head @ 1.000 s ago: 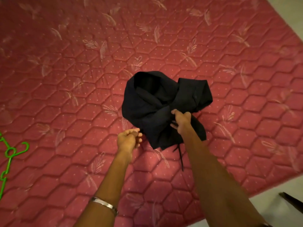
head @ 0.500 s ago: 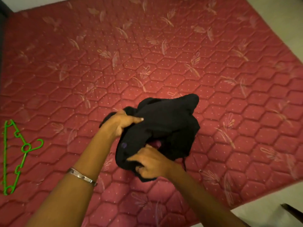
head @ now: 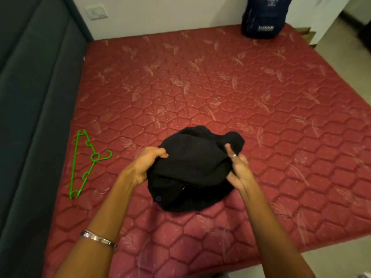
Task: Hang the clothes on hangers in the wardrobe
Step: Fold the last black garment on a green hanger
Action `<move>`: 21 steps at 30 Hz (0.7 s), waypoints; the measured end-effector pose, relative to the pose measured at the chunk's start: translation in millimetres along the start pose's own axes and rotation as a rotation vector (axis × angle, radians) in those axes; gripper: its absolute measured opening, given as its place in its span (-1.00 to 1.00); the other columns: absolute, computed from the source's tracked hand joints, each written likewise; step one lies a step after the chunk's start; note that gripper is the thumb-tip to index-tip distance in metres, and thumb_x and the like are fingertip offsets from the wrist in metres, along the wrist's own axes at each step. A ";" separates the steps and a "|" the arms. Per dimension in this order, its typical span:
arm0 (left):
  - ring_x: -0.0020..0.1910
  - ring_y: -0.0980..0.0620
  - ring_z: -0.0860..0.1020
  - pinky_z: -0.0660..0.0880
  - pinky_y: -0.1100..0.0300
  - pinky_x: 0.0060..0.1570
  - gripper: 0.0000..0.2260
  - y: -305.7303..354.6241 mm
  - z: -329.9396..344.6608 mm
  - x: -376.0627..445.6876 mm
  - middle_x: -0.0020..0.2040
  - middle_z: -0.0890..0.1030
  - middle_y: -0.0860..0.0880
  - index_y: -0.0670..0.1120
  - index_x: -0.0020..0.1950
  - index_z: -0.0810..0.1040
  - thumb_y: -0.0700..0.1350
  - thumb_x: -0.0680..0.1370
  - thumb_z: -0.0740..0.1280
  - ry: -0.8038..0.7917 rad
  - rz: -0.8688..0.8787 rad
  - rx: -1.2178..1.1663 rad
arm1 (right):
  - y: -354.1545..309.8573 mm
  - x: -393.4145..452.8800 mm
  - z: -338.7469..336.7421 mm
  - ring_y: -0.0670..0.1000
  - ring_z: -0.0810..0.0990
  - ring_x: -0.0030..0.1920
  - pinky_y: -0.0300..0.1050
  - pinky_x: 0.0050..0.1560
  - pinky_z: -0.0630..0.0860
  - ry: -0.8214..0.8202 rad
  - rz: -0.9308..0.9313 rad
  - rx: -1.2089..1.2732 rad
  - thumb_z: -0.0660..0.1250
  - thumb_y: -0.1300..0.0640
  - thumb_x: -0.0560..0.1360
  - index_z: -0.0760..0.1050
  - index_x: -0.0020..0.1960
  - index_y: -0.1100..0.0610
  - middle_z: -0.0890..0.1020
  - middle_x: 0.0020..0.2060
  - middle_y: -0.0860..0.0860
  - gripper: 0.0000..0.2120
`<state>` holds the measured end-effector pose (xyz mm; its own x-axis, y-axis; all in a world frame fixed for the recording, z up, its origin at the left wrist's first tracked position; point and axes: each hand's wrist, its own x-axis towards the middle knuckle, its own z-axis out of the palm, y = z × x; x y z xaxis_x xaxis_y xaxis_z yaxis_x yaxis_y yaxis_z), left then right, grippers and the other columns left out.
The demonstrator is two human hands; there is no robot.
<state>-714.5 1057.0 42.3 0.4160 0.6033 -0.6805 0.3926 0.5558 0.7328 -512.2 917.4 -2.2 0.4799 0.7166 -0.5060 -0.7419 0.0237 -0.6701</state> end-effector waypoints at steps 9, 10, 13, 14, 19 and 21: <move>0.18 0.02 0.39 0.32 0.23 0.30 0.00 -9.3 -71.9 -93.4 0.24 0.34 -0.10 0.22 0.44 0.14 0.37 0.07 0.44 -0.036 0.647 0.616 | 51.7 -76.0 191.4 0.09 0.60 -0.23 -0.01 -0.19 0.57 -0.020 -0.194 -0.407 0.32 0.38 0.44 0.53 -0.19 0.18 0.60 -0.29 0.10 -0.87; 0.18 0.05 0.35 0.27 0.32 0.25 0.07 -9.6 -77.6 -100.1 0.22 0.30 -0.08 0.20 0.48 0.06 0.36 0.04 0.43 0.008 0.684 0.637 | 52.0 -87.8 209.2 0.07 0.61 -0.22 -0.06 -0.18 0.57 -0.160 -0.189 -0.431 0.31 0.37 0.47 0.53 -0.15 0.18 0.61 -0.28 0.09 -0.88; 0.19 0.12 0.38 0.31 0.30 0.23 -0.04 -17.7 -95.5 -107.9 0.18 0.38 -0.02 0.10 0.43 0.28 0.28 0.06 0.48 0.365 0.792 0.383 | 41.6 -118.2 244.7 0.00 0.62 -0.22 -0.14 -0.16 0.57 -0.613 -0.038 -0.487 0.25 0.30 0.56 0.52 -0.07 0.17 0.62 -0.24 0.06 -0.90; 0.14 0.10 0.46 0.41 0.19 0.19 -0.22 -18.8 -99.8 -109.5 0.14 0.47 -0.02 0.11 0.30 0.40 0.22 0.11 0.51 0.440 0.834 0.244 | 37.9 -125.4 251.1 -0.05 0.61 -0.24 -0.20 -0.19 0.54 -0.724 -0.018 -0.604 0.24 0.26 0.58 0.52 -0.06 0.16 0.62 -0.25 0.02 -0.90; -0.27 0.21 0.56 0.49 0.13 -0.24 -0.86 13.1 -121.5 -132.1 -0.27 0.64 0.07 0.00 -0.16 0.62 -0.21 0.34 0.40 0.593 0.854 0.097 | 19.8 -130.2 268.3 0.09 0.59 -0.03 0.02 -0.08 0.45 -0.904 -0.100 -1.016 0.22 0.11 0.62 0.55 -0.01 0.18 0.62 -0.09 0.06 -0.81; -0.22 0.06 0.61 0.49 0.07 -0.23 -0.92 30.6 -120.5 -140.2 -0.25 0.67 -0.04 -0.04 -0.20 0.62 -0.15 0.36 0.34 0.649 0.855 0.176 | 12.3 -123.2 261.1 0.16 0.65 -0.02 0.10 -0.08 0.57 -0.836 -0.162 -0.873 0.23 0.17 0.61 0.58 0.02 0.16 0.67 -0.02 0.08 -0.84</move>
<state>-859.7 1058.4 160.8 0.1156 0.9675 0.2247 0.3129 -0.2502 0.9163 -702.7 1011.5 193.7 -0.1503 0.9843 -0.0924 0.0168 -0.0909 -0.9957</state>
